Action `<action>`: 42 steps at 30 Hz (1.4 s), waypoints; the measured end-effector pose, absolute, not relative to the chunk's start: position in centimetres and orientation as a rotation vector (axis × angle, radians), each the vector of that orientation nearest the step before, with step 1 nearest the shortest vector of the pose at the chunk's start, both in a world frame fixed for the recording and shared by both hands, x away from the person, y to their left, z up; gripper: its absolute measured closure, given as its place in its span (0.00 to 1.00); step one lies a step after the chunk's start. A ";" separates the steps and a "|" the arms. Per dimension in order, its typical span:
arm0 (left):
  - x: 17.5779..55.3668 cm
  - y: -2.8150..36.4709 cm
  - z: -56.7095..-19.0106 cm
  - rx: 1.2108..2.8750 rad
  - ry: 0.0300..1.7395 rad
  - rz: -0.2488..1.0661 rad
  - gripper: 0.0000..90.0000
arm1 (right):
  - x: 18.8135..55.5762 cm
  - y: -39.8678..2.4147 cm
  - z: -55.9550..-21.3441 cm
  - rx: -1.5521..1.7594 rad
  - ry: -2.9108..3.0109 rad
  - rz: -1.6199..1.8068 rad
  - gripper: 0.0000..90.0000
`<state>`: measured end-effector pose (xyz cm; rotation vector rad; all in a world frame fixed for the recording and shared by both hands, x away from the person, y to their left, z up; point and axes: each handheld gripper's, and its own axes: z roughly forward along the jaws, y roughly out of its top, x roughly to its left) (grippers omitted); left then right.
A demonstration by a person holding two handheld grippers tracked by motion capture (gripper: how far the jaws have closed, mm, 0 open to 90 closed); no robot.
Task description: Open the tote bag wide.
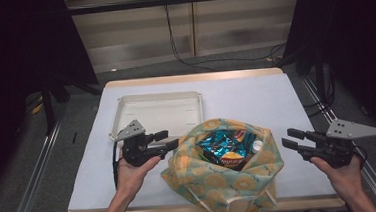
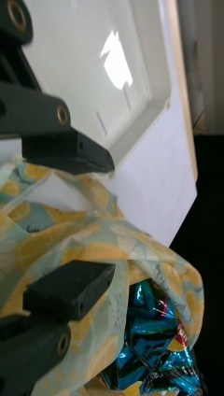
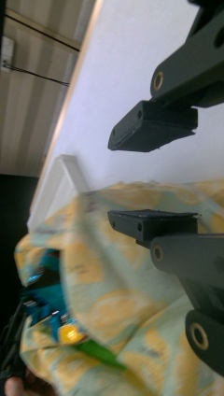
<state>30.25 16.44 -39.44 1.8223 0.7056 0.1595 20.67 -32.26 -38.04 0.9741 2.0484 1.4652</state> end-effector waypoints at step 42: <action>26.0 16.8 -42.9 2.017 0.545 0.001 1.00 | 27.7 -27.6 -41.1 1.026 2.177 1.397 1.00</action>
